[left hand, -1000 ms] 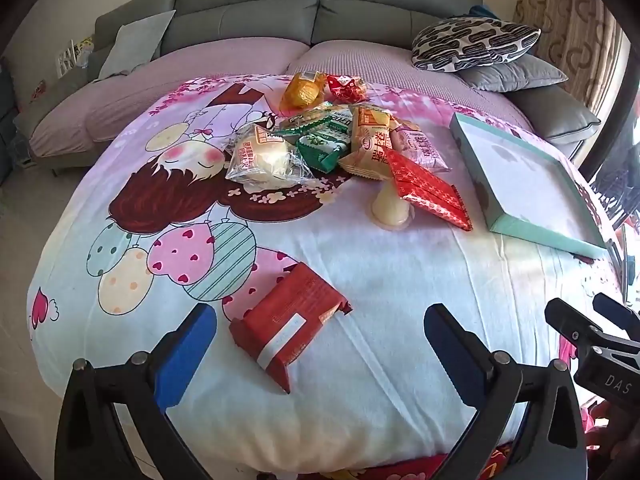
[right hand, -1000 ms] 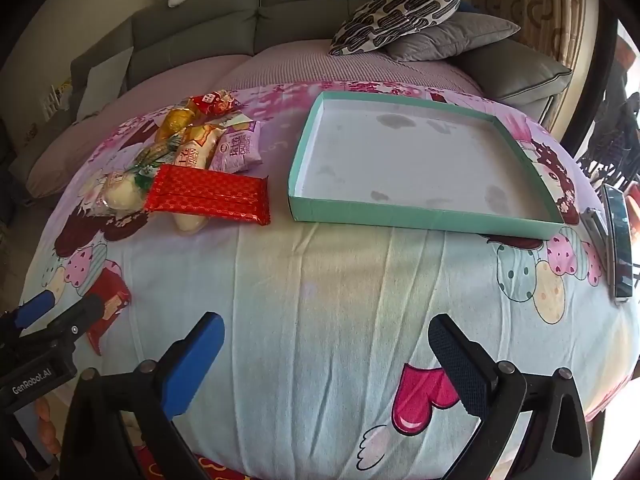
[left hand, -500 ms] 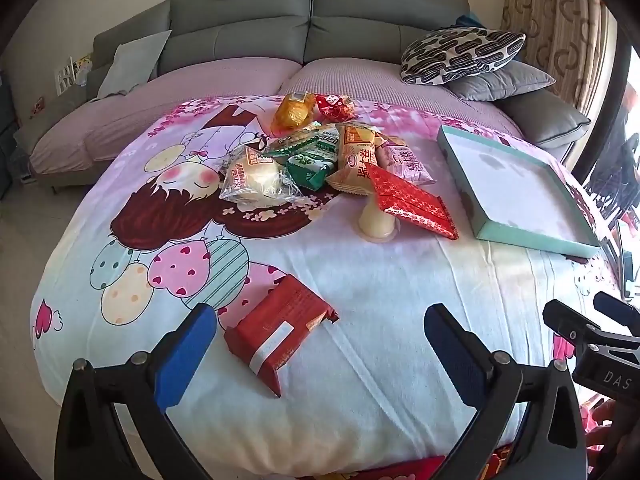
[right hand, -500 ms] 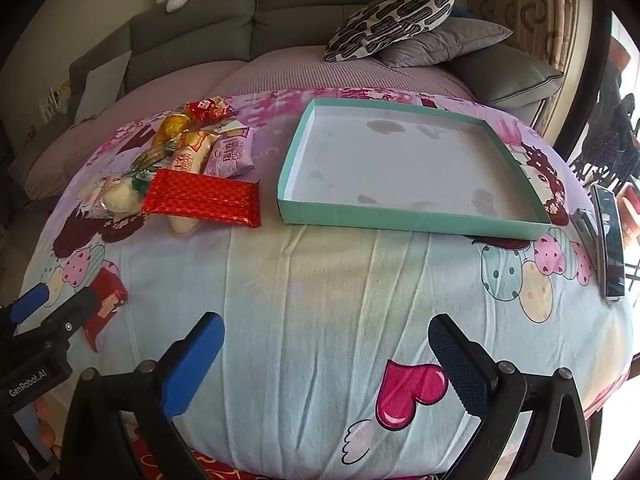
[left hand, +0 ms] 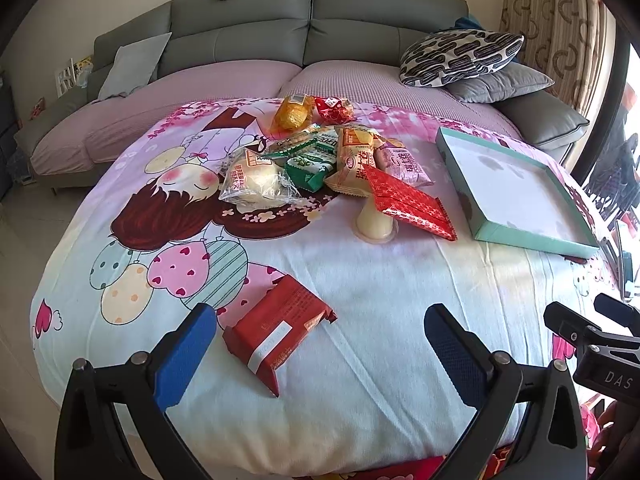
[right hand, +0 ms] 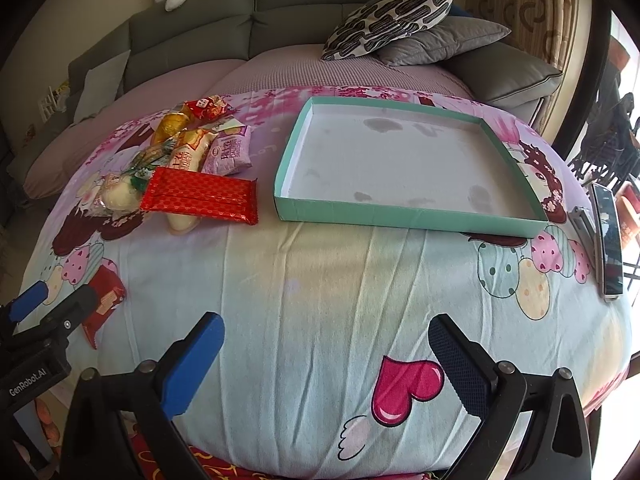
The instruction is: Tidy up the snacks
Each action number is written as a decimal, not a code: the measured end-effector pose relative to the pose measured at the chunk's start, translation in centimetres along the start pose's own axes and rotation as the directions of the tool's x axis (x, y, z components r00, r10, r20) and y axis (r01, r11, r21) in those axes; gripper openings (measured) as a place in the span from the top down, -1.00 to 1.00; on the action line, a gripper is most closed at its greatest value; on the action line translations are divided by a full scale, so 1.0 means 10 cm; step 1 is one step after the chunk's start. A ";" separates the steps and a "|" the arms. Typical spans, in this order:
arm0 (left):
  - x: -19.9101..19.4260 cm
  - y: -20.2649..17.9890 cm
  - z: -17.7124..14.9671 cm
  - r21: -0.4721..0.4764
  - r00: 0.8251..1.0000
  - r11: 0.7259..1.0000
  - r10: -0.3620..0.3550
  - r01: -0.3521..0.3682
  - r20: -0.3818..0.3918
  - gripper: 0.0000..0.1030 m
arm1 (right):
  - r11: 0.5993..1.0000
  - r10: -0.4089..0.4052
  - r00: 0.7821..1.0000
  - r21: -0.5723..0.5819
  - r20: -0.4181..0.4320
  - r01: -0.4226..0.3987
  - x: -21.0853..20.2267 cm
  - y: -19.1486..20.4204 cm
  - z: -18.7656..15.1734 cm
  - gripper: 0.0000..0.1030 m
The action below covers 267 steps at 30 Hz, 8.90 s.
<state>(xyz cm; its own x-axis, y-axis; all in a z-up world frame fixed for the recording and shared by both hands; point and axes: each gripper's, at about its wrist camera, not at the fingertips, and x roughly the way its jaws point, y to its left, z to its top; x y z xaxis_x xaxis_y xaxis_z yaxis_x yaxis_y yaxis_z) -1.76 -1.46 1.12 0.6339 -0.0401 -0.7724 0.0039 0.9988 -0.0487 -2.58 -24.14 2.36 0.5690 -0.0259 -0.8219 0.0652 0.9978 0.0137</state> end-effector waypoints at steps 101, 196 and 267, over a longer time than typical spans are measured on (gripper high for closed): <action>1.08 0.35 0.41 -0.042 0.991 0.999 -0.010 0.004 -0.134 0.05 | 0.893 -0.027 0.999 -0.448 0.042 0.043 1.16 1.10 0.76 -0.86; 1.13 0.50 0.40 -0.085 0.996 0.996 -0.023 0.015 -0.091 0.13 | 0.883 0.236 0.960 -0.380 -0.151 -0.277 1.37 1.41 0.72 0.04; 2.12 -2.73 1.98 0.336 0.959 0.899 -0.248 0.279 -0.135 0.21 | 0.995 -0.087 0.996 0.042 -0.031 0.088 1.74 -1.90 1.97 0.04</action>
<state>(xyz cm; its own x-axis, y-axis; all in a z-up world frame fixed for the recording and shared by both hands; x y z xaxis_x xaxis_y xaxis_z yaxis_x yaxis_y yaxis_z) 26.94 -29.01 -1.37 0.5027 -0.2895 -0.8145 0.4405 0.8965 -0.0468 22.26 -44.73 -0.98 0.5352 -0.1102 -0.8375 0.1493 0.9882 -0.0346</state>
